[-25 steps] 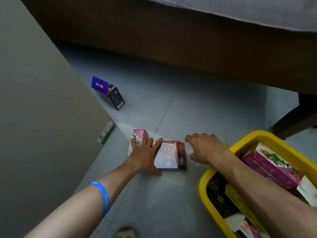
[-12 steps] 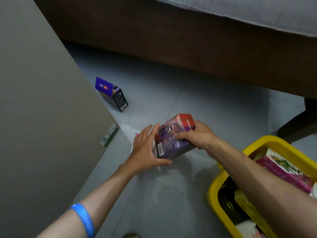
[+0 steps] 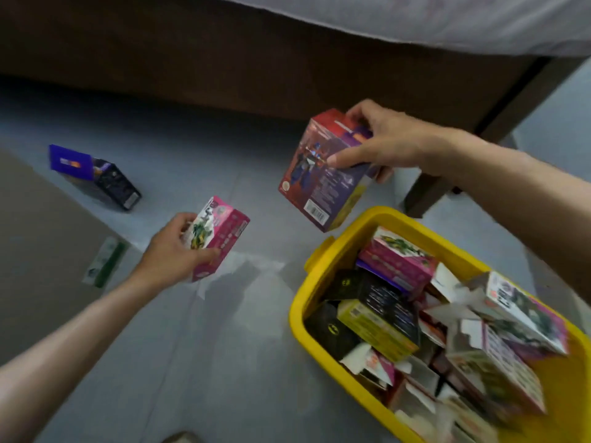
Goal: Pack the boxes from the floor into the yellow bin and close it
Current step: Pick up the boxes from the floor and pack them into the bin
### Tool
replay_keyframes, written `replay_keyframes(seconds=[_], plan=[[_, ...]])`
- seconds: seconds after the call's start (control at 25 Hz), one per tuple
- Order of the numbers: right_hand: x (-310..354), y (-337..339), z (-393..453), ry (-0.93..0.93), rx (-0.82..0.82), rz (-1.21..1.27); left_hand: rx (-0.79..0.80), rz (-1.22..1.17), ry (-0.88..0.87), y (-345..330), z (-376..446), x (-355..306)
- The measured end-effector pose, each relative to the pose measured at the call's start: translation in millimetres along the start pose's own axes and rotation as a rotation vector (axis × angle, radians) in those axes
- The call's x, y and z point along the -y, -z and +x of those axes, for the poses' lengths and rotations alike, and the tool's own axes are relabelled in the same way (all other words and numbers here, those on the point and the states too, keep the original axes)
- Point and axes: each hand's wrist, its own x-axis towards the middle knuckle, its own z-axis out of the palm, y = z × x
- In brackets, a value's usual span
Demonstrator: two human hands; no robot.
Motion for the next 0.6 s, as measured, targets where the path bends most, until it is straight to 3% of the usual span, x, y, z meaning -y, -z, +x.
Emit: replay_keyframes(seconds=[0.16,0.28,0.4,0.48,0.6], plan=[[-83,31,-72,-0.071,-0.160,0.162,0.169,0.086,-0.350,-10,-18,-104],[-144,31,-123,-0.107,-0.298,0.372,0.492,0.172,-0.623,-21,-48,-171],[-174,28,-157,-0.091,-0.412,0.556,0.811,0.523,-0.941,-71,-75,-201],[-182,23,-175,-0.058,-0.454,0.656,0.979,0.764,-1.025,-111,-94,-203],[-187,10,-193,-0.039,-0.425,0.755,1.116,0.927,-0.988,-133,-111,-191]])
